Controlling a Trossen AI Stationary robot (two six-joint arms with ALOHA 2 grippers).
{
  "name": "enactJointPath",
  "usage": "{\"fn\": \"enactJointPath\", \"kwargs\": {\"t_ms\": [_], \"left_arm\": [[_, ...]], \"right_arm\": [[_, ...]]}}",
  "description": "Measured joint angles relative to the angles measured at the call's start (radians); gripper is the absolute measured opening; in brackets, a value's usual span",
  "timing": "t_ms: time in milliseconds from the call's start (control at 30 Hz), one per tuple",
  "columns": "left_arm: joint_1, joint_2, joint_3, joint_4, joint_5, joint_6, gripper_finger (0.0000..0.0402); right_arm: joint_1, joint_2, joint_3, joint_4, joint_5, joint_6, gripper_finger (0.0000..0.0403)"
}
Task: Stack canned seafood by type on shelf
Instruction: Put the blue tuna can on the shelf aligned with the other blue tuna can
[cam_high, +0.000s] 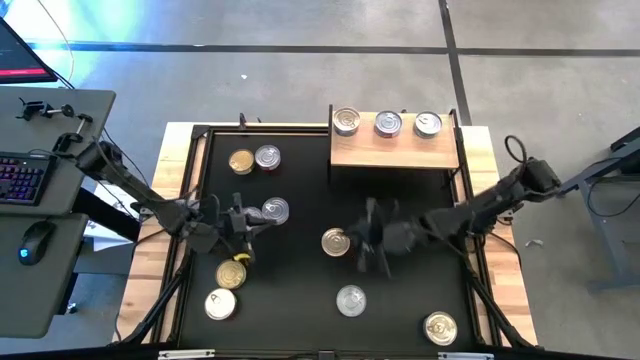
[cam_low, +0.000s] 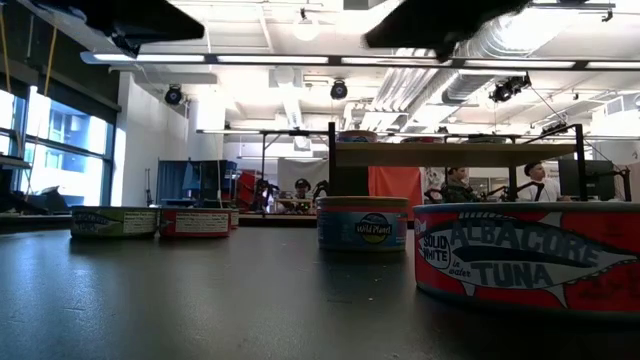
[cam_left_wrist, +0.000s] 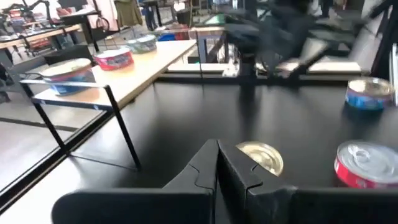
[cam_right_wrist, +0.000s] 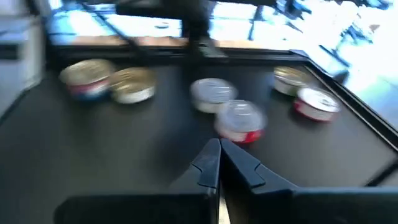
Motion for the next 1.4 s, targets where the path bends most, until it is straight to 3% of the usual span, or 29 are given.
{"fn": "enactJointPath", "kwargs": {"t_ms": [133, 300, 500, 567, 733, 833, 967, 1133, 1400], "left_arm": [[0.032, -0.07, 0.008, -0.059, 0.017, 0.05, 0.0025], [0.062, -0.09, 0.037, -0.167, 0.123, 0.019, 0.0071], [0.071, -0.084, 0.039, -0.156, 0.271, 0.225, 0.0107], [0.071, -0.078, 0.039, -0.131, 0.315, 0.236, 0.0112], [0.075, 0.022, 0.039, -0.026, 0.517, 0.368, 0.0122], [0.083, 0.153, 0.038, 0.133, 0.611, 0.455, 0.0122], [0.12, 0.376, 0.055, 0.392, 0.635, 0.503, 0.0123], [0.198, 0.621, 0.199, 0.336, 0.639, 0.535, 0.0124], [0.289, 0.9, 0.423, 0.175, 0.638, 0.671, 0.011]], "right_arm": [[0.161, 0.001, -0.025, -0.05, 0.152, -0.048, 0.0], [0.306, 0.001, 0.027, -0.148, 0.35, 0.009, 0.0], [0.396, 0.0, 0.182, -0.404, 0.529, 0.112, 0.0006], [0.396, 0.0, 0.231, -0.483, 0.51, 0.182, 0.0019], [0.351, 0.011, 0.237, -0.533, 0.311, 0.277, 0.0087], [0.319, 0.039, 0.176, -0.532, 0.206, 0.367, 0.0135], [0.3, 0.075, 0.081, -0.463, 0.124, 0.501, 0.0181], [0.3, 0.09, 0.012, -0.312, 0.096, 0.599, 0.0196], [0.296, 0.089, 0.002, -0.218, 0.115, 0.541, 0.0197]]}}
